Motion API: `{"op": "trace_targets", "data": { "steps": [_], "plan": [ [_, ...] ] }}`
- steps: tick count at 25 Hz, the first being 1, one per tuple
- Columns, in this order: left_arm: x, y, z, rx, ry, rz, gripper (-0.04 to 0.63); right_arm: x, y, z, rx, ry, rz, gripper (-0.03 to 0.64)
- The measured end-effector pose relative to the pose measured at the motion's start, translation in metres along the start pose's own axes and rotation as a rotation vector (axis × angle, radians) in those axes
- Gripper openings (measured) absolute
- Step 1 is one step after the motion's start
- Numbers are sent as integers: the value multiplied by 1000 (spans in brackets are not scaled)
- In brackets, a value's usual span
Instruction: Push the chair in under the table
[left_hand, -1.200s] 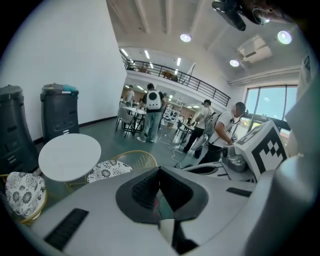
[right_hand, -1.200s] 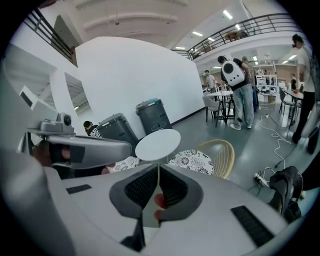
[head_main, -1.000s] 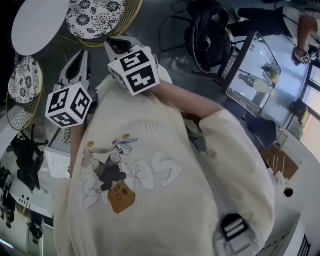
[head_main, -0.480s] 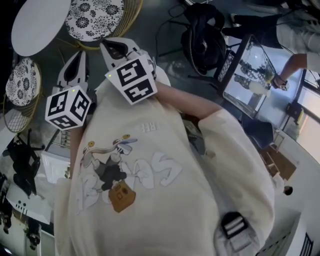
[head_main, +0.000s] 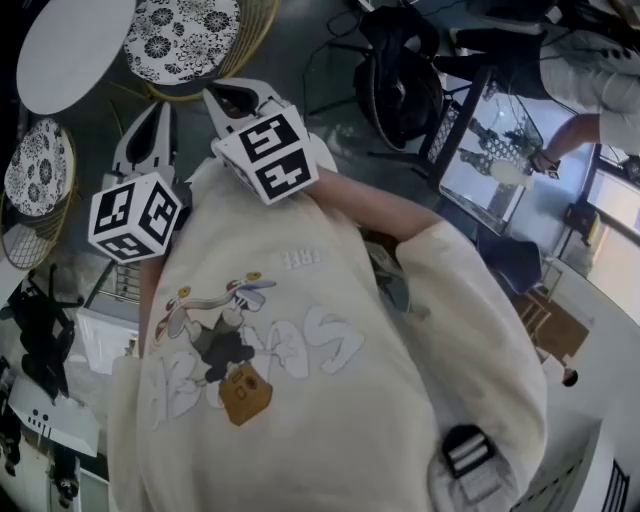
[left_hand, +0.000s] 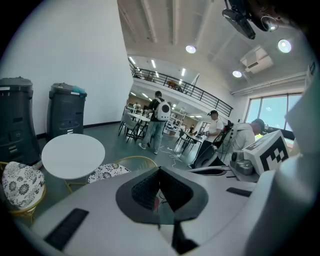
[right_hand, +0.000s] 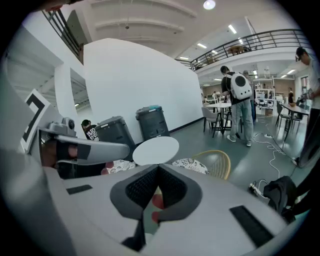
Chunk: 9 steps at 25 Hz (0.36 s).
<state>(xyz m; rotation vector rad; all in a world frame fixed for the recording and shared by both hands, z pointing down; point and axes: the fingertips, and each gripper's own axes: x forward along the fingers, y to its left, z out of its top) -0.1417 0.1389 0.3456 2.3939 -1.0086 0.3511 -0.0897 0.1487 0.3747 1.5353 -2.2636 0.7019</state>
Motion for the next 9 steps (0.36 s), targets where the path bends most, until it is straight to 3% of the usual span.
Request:
{"op": "trace_targets", "data": {
  "steps": [9],
  "plan": [
    [17, -18, -9, -11, 27, -47, 9, -10, -19, -11, 0, 24, -32, 8]
  ]
}}
